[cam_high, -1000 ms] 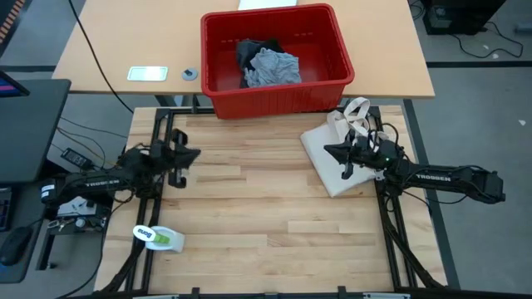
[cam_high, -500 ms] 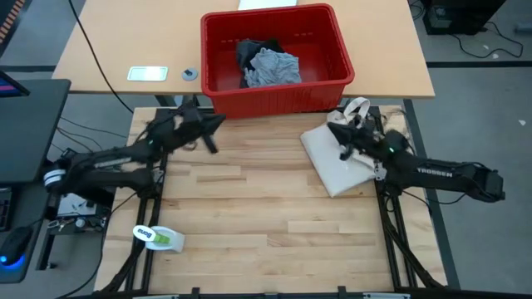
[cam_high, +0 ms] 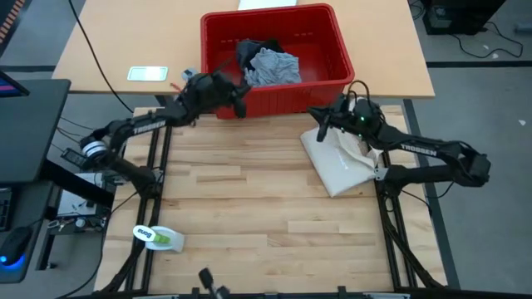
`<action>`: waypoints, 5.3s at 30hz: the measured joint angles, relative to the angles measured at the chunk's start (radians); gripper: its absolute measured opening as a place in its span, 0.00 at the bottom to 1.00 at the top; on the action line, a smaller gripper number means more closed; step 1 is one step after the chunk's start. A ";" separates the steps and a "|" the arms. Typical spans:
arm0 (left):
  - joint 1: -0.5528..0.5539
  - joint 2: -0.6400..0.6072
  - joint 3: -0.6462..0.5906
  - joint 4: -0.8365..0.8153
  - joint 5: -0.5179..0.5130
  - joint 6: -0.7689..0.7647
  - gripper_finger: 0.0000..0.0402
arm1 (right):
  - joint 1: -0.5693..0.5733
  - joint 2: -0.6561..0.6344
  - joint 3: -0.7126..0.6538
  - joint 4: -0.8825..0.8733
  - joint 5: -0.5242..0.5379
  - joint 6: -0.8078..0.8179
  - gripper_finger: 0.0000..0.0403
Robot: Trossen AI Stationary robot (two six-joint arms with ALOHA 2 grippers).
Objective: Fold Laundry from Bin
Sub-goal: Fold the gray shirt
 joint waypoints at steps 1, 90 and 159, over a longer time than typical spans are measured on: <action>0.008 0.022 0.041 -0.040 0.004 0.017 0.03 | -0.010 0.013 0.008 -0.001 0.002 -0.008 0.09; 0.193 0.531 0.951 -0.220 0.088 0.312 0.02 | -0.034 0.096 -0.044 0.038 -0.069 -0.099 0.52; -0.569 0.295 0.951 -1.478 -0.157 0.277 0.07 | 0.478 -0.266 -0.043 -0.376 0.011 0.012 0.52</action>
